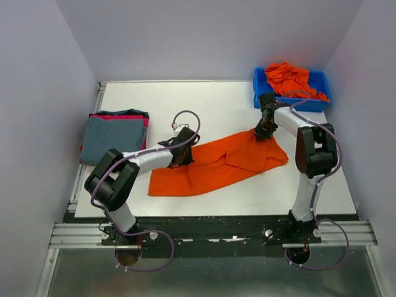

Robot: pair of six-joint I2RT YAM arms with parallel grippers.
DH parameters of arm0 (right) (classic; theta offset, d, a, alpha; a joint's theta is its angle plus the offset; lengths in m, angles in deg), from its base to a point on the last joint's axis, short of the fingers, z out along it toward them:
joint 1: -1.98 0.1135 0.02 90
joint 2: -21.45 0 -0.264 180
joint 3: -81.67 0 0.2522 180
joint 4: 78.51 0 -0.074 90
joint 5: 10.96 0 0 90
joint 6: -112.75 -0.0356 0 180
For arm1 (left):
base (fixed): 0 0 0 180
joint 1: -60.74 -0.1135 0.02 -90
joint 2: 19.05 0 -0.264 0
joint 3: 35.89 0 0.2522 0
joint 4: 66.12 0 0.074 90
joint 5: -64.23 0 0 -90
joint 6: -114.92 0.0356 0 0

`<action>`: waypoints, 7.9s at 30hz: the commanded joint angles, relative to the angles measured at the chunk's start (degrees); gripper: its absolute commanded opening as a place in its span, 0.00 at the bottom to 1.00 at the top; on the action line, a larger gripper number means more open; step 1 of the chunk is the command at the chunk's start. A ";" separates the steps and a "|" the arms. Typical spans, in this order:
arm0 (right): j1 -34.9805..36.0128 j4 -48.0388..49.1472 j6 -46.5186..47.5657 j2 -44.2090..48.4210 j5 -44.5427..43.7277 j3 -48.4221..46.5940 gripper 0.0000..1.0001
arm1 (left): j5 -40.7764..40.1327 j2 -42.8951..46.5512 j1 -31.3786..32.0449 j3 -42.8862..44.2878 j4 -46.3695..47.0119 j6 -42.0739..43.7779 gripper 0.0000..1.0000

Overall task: Fold and stack the t-shirts
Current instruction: Rotate the tshirt 90 degrees, then grab the bottom of the folded rectangular tshirt with both arms, then fold the folded rectangular tshirt in 1/3 of the way

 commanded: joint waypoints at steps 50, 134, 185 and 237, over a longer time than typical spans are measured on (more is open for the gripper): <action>8.46 12.50 4.30 20.76 1.94 20.25 0.01 | 18.60 -19.15 3.16 33.12 -2.26 2.74 0.05; 22.68 9.96 6.24 41.75 22.42 41.42 0.43 | 17.29 25.48 2.45 -16.70 -5.16 -7.70 0.65; 24.12 -4.90 4.82 49.59 14.07 30.37 0.01 | 21.25 29.55 6.68 -9.70 -5.79 -11.42 0.00; 3.62 -2.89 12.39 -5.72 18.82 -17.21 0.70 | 25.91 -18.20 -16.09 30.93 2.22 -3.50 0.62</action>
